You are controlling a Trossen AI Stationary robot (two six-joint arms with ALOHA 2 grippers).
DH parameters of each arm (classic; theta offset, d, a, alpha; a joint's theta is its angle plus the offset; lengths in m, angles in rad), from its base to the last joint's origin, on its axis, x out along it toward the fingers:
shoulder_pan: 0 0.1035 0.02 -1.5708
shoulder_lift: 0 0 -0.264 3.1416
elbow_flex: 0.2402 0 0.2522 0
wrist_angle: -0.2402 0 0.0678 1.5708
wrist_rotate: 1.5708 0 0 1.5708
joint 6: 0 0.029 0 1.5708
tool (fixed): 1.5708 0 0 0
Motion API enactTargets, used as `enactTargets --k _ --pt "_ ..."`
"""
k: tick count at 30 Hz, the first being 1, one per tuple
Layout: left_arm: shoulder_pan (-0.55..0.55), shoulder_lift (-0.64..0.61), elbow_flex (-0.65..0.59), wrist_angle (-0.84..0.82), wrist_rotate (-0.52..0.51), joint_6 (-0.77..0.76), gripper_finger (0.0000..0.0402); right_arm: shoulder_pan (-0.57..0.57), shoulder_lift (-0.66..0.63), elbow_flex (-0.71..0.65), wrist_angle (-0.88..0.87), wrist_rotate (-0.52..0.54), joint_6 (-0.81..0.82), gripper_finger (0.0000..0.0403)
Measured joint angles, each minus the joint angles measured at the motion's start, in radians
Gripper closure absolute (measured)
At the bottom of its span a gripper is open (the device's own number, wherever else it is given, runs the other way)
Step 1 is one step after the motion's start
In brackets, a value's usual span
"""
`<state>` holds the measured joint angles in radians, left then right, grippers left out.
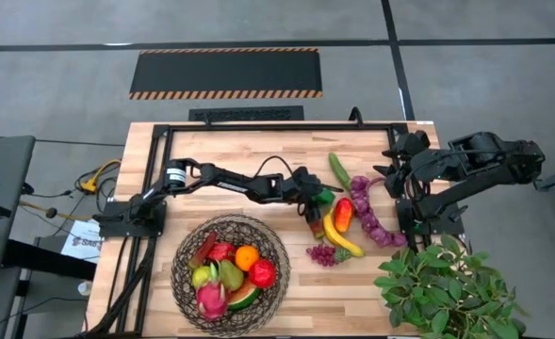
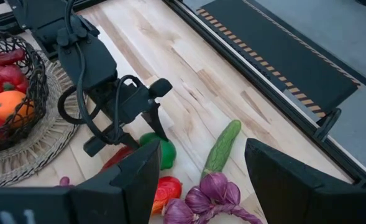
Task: Build produce basket
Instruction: Put the lime into the woven basket
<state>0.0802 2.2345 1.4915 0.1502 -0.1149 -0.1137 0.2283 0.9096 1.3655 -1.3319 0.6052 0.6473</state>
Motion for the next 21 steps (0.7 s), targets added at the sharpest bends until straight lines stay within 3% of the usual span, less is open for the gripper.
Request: enactTargets --k 8,16,21 --pt "-0.001 -0.066 -0.005 -0.026 -0.048 -0.004 0.0272 0.0 0.0 0.0 0.0 0.0 0.004 0.0148" --pt "-0.032 -0.188 -0.004 -0.055 -0.047 -0.031 0.0266 0.0 0.0 0.0 0.0 0.001 0.007 0.0148" --pt "-0.082 -0.326 -0.003 -0.209 -0.026 -0.027 0.0265 0.0 0.0 0.0 0.0 0.001 0.007 0.0148"
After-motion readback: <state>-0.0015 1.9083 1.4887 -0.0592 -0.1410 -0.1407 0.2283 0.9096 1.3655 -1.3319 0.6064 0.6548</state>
